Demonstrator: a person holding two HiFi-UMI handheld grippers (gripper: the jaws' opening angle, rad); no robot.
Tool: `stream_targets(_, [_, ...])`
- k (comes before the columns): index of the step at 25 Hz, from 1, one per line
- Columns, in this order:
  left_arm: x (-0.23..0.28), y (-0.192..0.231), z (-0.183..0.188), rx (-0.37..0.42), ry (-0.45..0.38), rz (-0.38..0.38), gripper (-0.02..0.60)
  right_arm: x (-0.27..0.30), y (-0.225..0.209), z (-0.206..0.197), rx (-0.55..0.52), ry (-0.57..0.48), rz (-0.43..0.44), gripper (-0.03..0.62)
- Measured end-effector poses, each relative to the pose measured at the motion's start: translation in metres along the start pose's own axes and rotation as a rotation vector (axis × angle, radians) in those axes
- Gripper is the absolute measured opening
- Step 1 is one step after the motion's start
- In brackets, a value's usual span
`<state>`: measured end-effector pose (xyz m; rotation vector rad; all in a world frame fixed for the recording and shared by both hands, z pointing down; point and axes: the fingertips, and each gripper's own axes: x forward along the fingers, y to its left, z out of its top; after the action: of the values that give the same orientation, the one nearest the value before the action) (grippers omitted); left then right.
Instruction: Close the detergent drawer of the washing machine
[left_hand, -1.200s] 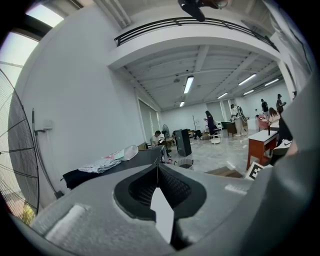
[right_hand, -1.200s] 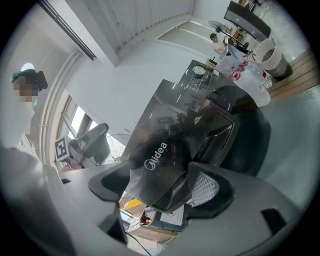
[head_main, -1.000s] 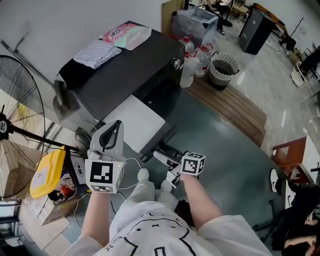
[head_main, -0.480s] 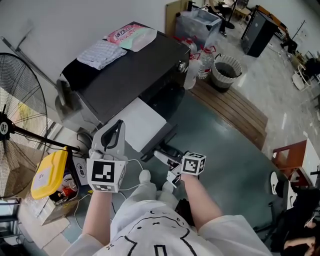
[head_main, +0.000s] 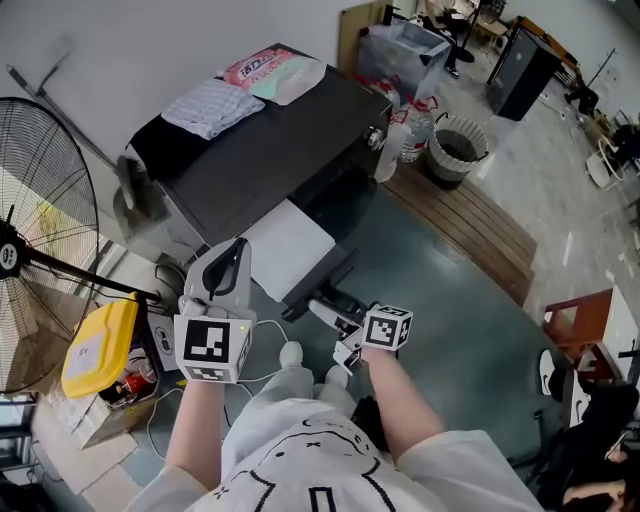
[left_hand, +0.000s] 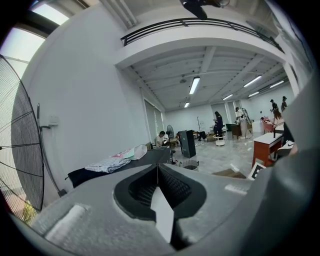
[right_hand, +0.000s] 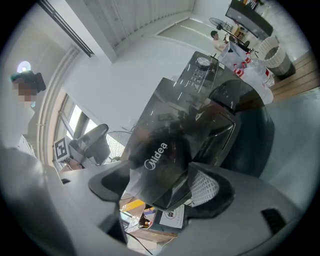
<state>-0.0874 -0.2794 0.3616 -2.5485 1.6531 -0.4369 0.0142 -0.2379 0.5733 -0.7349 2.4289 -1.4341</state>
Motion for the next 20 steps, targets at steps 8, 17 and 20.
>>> stream_targets(8, [0.005,0.016,-0.003,-0.013,0.002,0.016,0.018,0.016,0.0,0.003,0.002,0.013,-0.002,0.354])
stream_targets(17, [0.014,0.031,-0.005,-0.019,0.005,0.03,0.018,0.035,-0.002,0.008,0.002,0.03,0.002,0.354])
stream_targets(20, [0.017,0.035,-0.007,-0.018,0.007,0.031,0.018,0.042,-0.003,0.01,0.003,0.033,0.003,0.354])
